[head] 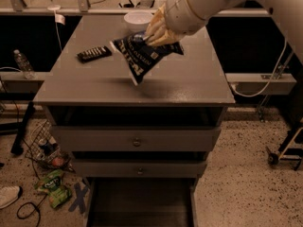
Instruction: Pick blue chip bag from bottom drawer and place on counter
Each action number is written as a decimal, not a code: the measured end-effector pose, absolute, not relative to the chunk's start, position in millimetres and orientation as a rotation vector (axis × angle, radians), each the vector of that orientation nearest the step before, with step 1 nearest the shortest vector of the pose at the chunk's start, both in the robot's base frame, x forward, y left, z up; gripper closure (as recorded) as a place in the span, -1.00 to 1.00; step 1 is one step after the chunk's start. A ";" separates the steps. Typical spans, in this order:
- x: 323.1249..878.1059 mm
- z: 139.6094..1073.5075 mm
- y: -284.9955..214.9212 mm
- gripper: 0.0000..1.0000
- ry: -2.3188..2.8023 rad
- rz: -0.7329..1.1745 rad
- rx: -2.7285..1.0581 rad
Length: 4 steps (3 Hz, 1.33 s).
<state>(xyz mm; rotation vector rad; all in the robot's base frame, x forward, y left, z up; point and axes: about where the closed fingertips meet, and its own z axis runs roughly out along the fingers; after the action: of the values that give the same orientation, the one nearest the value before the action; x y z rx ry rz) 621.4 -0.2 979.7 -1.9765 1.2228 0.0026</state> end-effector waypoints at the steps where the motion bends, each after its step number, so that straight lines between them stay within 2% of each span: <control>1: 621.5 979.0 1.7 0.16 1.220 0.005 -1.979; 2: 621.3 977.3 4.5 -0.46 1.217 0.010 -1.983; 3: 621.1 976.4 6.0 -0.92 1.216 0.012 -1.986; 4: 621.0 975.7 7.1 -1.00 1.214 0.014 -1.988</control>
Offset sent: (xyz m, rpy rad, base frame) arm 0.0001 0.0016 -0.0007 -0.0002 0.0011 0.0029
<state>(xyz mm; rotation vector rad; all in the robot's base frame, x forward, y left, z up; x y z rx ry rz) 621.0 7.1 975.7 -1.9875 1.2142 0.0142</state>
